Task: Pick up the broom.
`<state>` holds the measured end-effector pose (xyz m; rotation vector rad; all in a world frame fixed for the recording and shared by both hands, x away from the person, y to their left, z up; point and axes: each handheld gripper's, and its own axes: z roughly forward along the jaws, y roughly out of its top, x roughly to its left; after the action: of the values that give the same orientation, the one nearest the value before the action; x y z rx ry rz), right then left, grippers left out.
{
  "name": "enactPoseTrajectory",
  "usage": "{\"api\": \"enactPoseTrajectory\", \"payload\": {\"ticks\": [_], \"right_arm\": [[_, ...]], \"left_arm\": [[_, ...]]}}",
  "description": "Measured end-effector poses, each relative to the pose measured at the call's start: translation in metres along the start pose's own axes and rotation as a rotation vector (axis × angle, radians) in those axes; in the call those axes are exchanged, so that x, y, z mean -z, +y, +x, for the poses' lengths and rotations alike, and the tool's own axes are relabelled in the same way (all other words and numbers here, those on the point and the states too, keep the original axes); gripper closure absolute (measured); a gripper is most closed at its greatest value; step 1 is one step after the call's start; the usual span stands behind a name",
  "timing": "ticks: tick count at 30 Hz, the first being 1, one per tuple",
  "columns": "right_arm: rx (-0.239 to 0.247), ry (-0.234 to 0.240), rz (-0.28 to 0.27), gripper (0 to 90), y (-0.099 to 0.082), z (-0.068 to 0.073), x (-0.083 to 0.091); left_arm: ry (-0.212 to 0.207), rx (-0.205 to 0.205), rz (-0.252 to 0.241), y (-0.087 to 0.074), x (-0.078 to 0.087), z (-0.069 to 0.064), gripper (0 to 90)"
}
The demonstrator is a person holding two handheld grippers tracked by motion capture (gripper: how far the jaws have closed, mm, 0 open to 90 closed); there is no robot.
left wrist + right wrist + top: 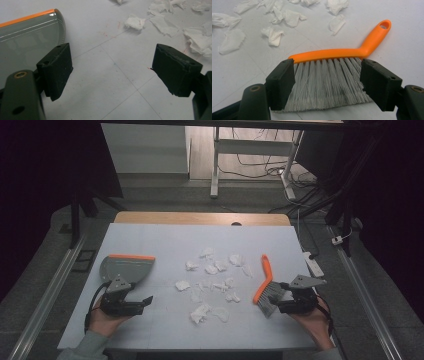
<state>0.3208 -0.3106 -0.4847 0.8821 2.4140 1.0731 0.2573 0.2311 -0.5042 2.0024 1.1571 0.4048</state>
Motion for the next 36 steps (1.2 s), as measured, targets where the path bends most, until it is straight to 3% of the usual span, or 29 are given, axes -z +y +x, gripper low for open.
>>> {"api": "enactPoseTrajectory", "payload": {"ticks": [10,26,36], "right_arm": [[0.015,-0.001,0.020,28.7,0.000,0.003,-0.002],[-0.001,-0.003,0.032,29.3,-0.002,0.003,0.000],[0.000,-0.007,0.037,29.1,0.008,0.008,0.002]], "left_arm": [[0.008,-0.004,0.001,0.001,0.000,0.000,17.7],[0.006,-0.012,-0.004,0.001,-0.002,0.000,18.1],[0.008,-0.016,-0.004,0.001,-0.003,0.000,18.6]]}}
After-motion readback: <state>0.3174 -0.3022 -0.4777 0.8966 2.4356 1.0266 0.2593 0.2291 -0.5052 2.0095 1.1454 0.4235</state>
